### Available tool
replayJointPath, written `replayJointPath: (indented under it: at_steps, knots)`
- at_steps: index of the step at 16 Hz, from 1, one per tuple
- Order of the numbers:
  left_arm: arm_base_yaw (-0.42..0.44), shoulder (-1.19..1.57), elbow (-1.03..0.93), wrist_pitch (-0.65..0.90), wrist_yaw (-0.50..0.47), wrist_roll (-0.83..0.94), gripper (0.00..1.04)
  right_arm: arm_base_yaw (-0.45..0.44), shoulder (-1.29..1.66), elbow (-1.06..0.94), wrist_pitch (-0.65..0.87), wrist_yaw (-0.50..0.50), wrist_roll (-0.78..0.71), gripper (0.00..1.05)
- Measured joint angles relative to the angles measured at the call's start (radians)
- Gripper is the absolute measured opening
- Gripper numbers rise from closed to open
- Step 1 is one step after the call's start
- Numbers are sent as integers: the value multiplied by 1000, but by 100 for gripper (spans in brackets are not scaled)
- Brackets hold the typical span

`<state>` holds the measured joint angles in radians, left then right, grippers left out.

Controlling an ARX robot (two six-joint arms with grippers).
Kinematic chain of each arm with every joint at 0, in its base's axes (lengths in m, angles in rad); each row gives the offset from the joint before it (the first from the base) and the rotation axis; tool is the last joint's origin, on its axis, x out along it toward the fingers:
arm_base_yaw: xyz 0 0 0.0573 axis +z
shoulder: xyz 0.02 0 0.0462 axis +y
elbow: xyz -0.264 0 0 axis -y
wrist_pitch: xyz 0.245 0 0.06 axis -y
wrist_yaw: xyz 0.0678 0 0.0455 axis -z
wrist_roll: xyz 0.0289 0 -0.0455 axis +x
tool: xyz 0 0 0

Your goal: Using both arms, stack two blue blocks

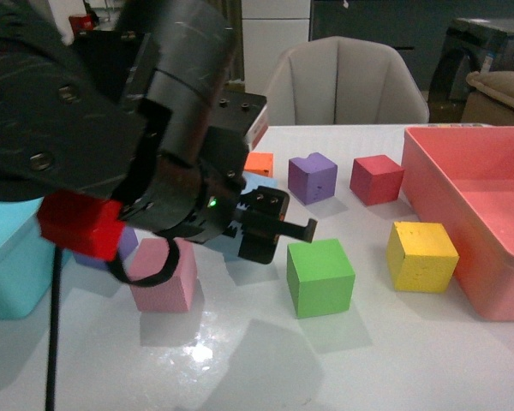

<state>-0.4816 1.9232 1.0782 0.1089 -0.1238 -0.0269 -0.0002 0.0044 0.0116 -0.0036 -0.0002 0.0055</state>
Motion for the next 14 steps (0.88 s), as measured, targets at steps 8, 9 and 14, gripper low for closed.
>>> replayJointPath:
  at_steps: [8,9,14]
  knots:
    - [0,180,268,-129,-10,-53,51,0,0,0,0,0,0,98]
    - [0,199,294,-143,-12,-55,51,0,0,0,0,0,0,98]
    - [29,313,462,-215,-18,-85,51,0,0,0,0,0,0,98]
